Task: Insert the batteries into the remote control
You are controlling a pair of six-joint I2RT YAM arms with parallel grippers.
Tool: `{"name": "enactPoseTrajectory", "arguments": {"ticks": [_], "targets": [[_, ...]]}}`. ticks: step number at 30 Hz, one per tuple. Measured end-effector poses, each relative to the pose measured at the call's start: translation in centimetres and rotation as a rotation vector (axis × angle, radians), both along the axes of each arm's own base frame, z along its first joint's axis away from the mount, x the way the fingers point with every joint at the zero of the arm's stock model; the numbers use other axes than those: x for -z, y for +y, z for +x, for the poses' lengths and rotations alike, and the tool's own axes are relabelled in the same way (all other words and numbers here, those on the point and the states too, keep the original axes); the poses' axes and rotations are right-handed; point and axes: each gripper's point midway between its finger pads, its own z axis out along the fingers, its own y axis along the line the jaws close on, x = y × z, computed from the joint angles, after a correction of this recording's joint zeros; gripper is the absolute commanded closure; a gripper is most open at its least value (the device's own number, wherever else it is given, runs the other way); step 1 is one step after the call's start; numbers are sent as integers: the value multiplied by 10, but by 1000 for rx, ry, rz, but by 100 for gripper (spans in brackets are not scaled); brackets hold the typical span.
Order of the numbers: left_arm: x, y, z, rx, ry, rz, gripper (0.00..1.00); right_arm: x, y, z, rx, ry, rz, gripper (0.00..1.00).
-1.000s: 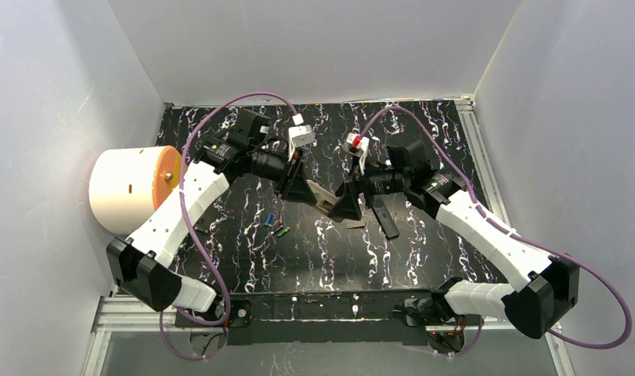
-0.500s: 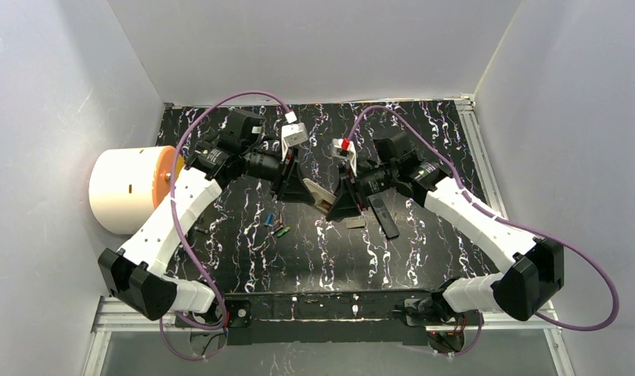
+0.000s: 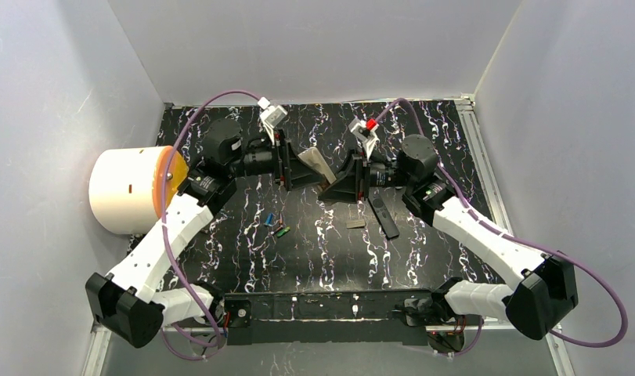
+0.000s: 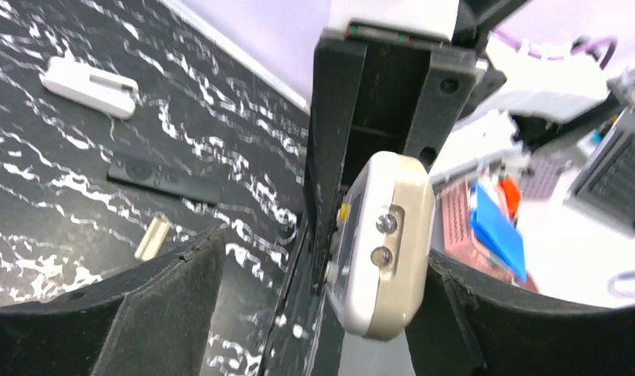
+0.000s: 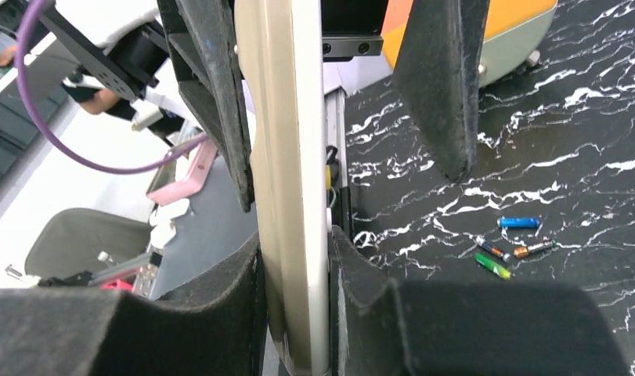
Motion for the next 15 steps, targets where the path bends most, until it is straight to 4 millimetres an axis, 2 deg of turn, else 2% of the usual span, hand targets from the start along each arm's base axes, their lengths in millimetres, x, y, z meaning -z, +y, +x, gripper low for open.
{"name": "enactPoseTrajectory", "arguments": {"ticks": [6,8,11,13,15], "targets": [[-38,0,12,-109,-26,-139,19,-22,1,1,8,18,71,89],[-49,-1,15,-126,-36,-181,20,-27,1,-1,-8,31,80,89],[-62,-1,17,-138,-39,-226,38,-36,3,-1,-21,39,102,89],[-67,-1,17,-139,-43,-245,53,-38,5,1,-18,53,110,90],[-72,-1,16,-142,-46,-260,62,-39,7,4,-14,74,116,90]]}}
